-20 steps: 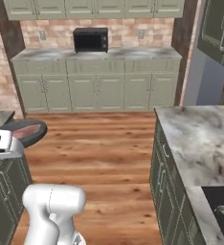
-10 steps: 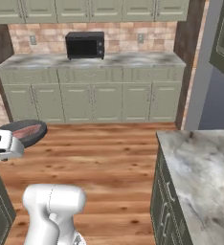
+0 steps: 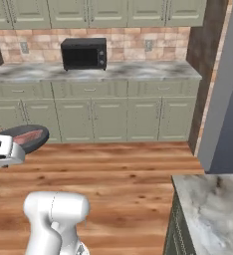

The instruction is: Pick up the pan with the steak in it and place it on the dining table. Then place the steak on the plate.

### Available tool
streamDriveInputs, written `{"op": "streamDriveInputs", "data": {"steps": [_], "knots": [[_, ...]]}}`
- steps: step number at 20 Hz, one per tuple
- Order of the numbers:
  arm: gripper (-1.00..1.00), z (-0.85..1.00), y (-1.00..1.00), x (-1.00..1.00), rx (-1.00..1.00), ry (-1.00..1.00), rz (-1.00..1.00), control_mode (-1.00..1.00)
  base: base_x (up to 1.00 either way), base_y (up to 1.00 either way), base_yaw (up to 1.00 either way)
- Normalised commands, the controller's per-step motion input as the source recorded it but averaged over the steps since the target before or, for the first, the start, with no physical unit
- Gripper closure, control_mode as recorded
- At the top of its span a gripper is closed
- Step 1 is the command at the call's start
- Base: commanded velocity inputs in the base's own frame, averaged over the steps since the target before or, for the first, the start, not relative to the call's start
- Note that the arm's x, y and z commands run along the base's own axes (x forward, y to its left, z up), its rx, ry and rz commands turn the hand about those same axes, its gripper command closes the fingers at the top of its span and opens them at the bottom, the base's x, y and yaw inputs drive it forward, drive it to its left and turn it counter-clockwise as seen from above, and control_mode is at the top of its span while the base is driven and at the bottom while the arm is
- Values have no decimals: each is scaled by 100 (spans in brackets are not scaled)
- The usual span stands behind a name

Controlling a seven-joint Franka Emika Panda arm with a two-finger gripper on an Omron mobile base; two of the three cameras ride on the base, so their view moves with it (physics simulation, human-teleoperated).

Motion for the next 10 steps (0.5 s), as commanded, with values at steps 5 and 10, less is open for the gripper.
{"op": "streamDriveInputs", "data": {"steps": [5,10], "knots": [[100,0,0,0,0,0,0,100,100,-4,0],[100,0,0,0,0,0,0,100,100,-1,0]]}}
